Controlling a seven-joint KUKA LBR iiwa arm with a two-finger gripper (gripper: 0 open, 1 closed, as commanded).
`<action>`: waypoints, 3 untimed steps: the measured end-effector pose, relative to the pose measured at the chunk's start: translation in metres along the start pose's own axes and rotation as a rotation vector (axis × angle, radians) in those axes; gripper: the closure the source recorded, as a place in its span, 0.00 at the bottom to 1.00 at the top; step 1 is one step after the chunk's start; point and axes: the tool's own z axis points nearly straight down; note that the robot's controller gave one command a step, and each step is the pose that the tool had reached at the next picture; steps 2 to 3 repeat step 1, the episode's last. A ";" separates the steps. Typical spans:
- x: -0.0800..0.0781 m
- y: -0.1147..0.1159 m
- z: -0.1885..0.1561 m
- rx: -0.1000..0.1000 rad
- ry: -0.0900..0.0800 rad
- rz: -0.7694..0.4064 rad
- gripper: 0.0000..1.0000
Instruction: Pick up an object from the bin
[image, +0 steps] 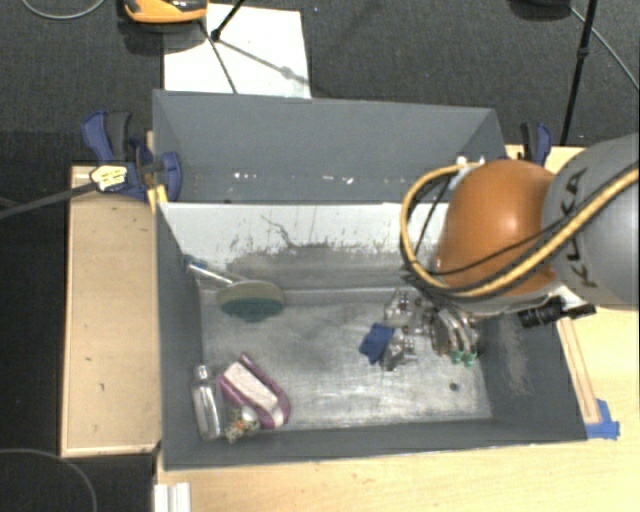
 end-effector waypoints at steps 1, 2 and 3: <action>-0.052 0.086 -0.064 -0.003 0.000 -0.331 1.00; -0.052 0.086 -0.064 -0.003 0.000 -0.331 1.00; -0.052 0.086 -0.064 -0.003 0.000 -0.331 1.00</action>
Offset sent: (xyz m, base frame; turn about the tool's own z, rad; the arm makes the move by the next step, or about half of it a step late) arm 0.0577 0.0775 0.0620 -0.3282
